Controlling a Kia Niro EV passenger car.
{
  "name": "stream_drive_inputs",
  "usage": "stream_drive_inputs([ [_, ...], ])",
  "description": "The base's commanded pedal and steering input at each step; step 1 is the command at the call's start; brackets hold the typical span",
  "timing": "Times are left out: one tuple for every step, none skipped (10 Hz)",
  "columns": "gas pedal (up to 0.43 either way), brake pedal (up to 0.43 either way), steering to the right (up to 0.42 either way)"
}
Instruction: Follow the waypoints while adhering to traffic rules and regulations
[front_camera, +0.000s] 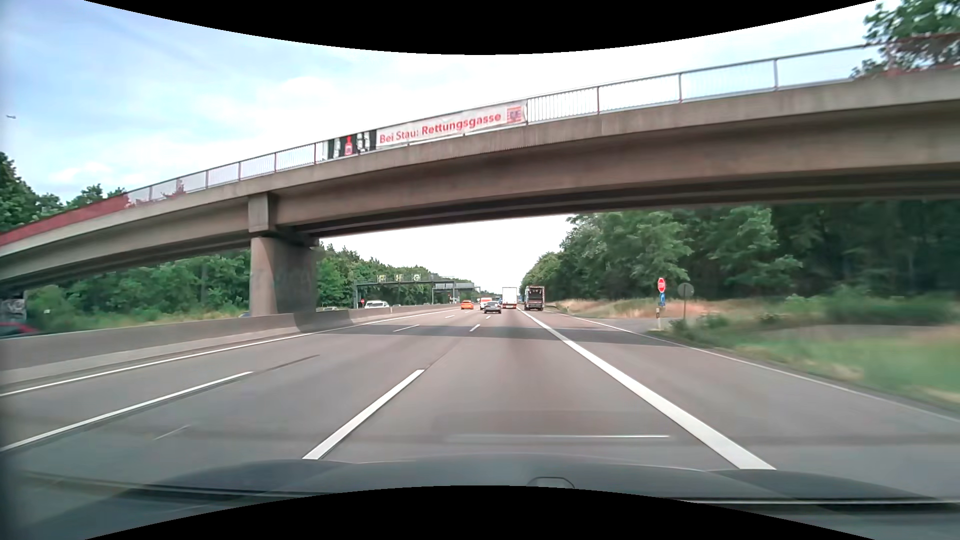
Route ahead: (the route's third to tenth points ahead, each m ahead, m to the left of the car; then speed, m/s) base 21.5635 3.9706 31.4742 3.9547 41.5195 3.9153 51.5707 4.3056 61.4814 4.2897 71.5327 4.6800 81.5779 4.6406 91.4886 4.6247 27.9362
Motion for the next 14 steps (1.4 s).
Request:
stream_drive_inputs([
  [0.228, 0.0, -0.003],
  [0.228, 0.0, -0.003],
  [0.22, 0.0, -0.003],
  [0.22, 0.0, -0.003],
  [0.22, 0.0, -0.004],
  [0.22, 0.0, -0.004],
  [0.22, 0.0, -0.004],
  [0.22, 0.0, -0.004],
  [0.22, 0.0, -0.004],
  [0.209, 0.0, -0.004],
  [0.209, 0.0, -0.004],
  [0.209, 0.0, -0.004],
  [0.209, 0.0, -0.004],
  [0.209, 0.0, -0.004],
])
